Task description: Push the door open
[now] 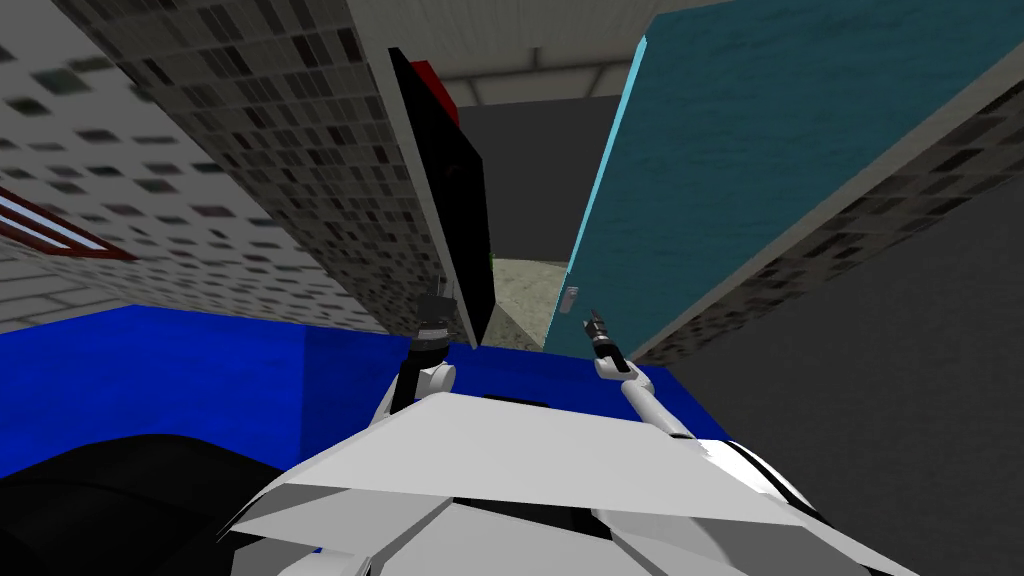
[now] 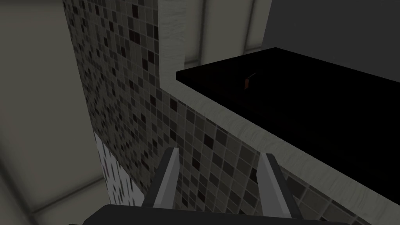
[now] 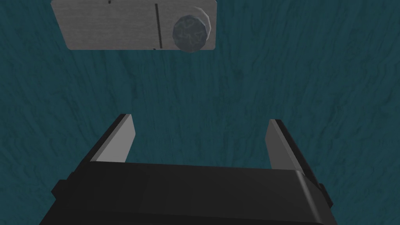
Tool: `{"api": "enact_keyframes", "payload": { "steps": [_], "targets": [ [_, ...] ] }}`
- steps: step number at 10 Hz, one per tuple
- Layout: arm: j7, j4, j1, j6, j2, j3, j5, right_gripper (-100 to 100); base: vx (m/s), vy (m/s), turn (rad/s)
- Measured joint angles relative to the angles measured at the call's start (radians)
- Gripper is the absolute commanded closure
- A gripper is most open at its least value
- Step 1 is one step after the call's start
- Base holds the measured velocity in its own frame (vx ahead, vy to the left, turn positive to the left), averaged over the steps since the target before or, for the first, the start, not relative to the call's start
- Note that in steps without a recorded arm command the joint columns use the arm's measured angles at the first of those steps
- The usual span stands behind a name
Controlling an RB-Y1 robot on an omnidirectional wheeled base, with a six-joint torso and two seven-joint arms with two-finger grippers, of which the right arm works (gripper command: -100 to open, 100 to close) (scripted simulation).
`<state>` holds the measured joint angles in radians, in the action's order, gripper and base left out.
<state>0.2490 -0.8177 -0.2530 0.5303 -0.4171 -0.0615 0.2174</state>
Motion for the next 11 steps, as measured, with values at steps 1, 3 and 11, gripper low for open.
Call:
{"api": "enact_keyframes", "payload": {
  "steps": [1,3,11],
  "targets": [
    [0.002,0.027,-0.014,-0.001,-0.005,-0.001,0.003,-100,-0.020,-0.057,0.197],
    [0.006,0.066,-0.033,-0.003,-0.014,-0.003,0.007,-100,-0.016,-0.044,0.149],
    [-0.001,0.102,-0.053,-0.002,-0.013,0.010,0.011,-100,0.158,-0.028,0.029]
  ]
}}
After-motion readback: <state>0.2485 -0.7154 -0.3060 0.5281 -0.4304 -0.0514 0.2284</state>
